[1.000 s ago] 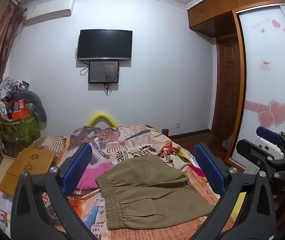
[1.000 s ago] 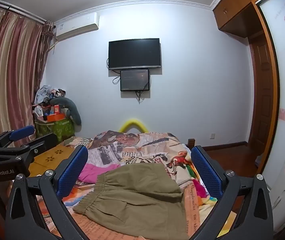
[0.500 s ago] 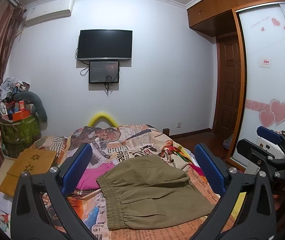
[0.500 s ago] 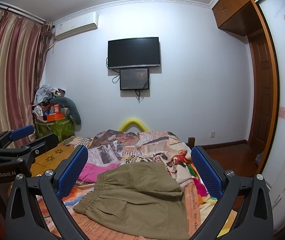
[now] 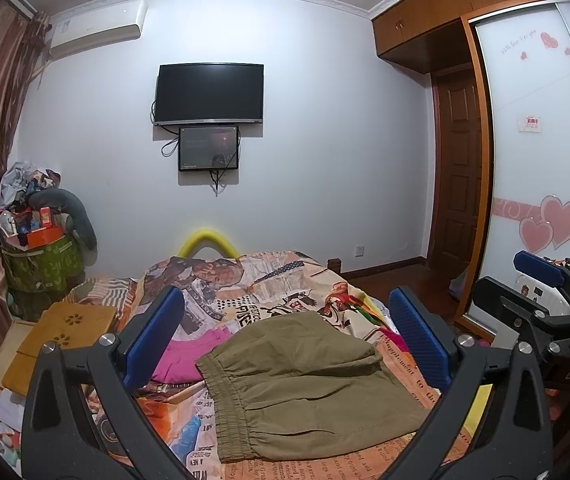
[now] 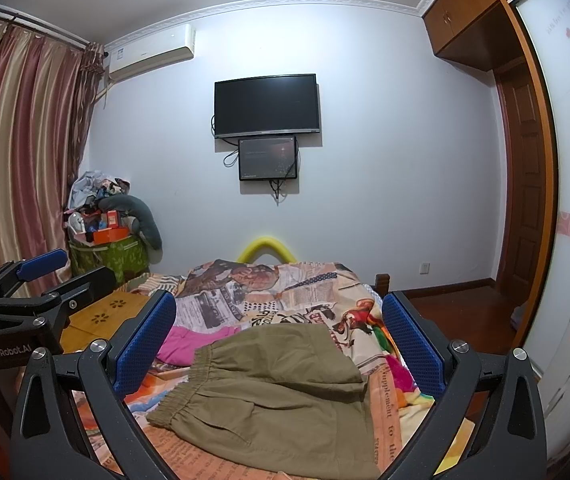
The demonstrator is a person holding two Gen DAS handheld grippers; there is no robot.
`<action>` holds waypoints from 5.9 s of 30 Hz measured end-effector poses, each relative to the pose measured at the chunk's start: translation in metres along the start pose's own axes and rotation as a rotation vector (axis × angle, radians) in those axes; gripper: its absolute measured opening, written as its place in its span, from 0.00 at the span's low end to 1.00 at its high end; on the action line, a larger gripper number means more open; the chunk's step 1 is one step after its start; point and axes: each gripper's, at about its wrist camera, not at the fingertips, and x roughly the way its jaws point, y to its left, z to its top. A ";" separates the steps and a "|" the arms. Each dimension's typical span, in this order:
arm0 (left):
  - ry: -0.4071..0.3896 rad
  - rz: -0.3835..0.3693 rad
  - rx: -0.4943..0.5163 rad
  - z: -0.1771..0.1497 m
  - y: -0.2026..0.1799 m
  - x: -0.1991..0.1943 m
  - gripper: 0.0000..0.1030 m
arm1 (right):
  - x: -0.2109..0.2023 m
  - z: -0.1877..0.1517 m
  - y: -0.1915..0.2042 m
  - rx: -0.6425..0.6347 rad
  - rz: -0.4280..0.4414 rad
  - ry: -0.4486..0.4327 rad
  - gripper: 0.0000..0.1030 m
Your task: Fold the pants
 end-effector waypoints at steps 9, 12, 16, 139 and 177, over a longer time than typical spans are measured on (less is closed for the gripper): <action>-0.003 0.003 -0.002 -0.001 -0.002 0.000 1.00 | 0.000 0.000 -0.001 0.003 -0.001 0.001 0.99; -0.003 0.003 -0.002 -0.001 -0.002 0.000 1.00 | -0.001 0.000 -0.001 0.002 0.000 0.000 0.99; -0.006 0.001 -0.004 -0.001 -0.002 -0.002 1.00 | -0.001 0.000 0.000 0.002 0.001 0.001 0.99; 0.929 0.152 0.011 -0.236 0.131 0.350 1.00 | 0.225 -0.185 -0.152 0.077 0.109 0.901 0.12; 0.960 0.166 0.094 -0.234 0.129 0.406 1.00 | 0.290 -0.182 -0.145 0.109 0.120 0.817 0.21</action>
